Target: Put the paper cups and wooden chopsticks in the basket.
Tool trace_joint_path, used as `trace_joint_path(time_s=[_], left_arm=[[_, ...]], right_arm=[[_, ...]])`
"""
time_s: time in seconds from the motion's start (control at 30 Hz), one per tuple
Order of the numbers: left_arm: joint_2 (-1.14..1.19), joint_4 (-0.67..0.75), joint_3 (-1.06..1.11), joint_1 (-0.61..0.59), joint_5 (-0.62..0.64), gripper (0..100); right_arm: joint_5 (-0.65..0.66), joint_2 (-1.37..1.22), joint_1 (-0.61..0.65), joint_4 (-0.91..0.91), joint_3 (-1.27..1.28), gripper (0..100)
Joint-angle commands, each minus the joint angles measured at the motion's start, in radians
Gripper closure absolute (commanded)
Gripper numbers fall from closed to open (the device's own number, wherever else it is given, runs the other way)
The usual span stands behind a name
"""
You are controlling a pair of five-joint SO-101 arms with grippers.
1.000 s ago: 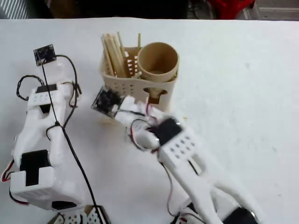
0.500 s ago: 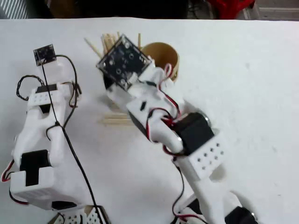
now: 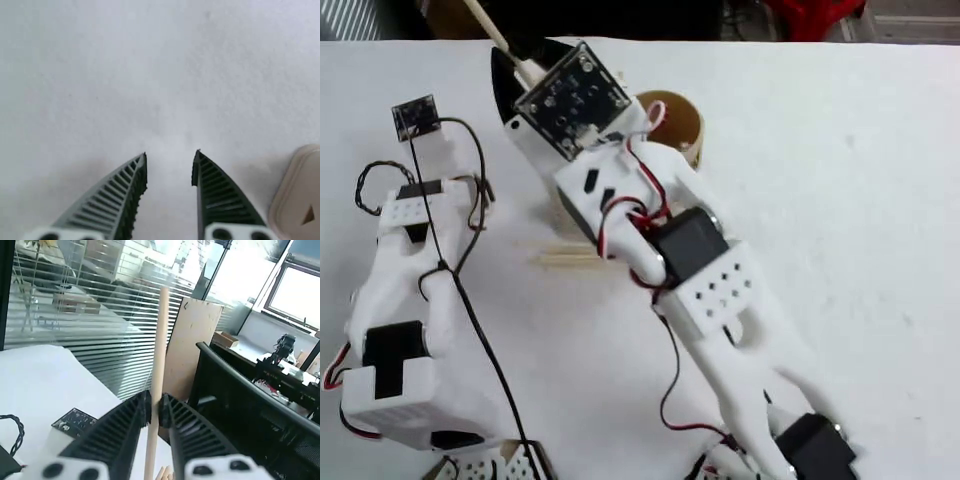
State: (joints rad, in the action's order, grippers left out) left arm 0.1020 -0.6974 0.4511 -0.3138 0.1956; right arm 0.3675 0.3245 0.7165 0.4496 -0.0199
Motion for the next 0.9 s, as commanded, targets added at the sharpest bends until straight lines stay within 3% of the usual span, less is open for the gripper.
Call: trace_joint_path(time_s=[0.0, 0.4, 0.53, 0.73, 0.87], left_arm=[[-0.027, 0.017, -0.012, 0.015, -0.014, 83], [-0.027, 0.017, -0.012, 0.015, -0.014, 83], [-0.027, 0.017, -0.011, 0.015, -0.014, 83], [-0.027, 0.017, -0.011, 0.015, -0.014, 83], [-0.027, 0.017, -0.008, 0.015, -0.014, 83]], right_arm=[[-0.009, -0.036, -0.013, -0.039, -0.063, 98.1], [-0.009, -0.151, -0.016, -0.03, -0.054, 98.1], [-0.009, -0.153, -0.045, 0.076, -0.055, 97.5], [-0.009, -0.143, -0.073, 0.237, -0.06, 81.5], [0.0, -0.09, -0.061, 0.432, -0.057, 79.5]])
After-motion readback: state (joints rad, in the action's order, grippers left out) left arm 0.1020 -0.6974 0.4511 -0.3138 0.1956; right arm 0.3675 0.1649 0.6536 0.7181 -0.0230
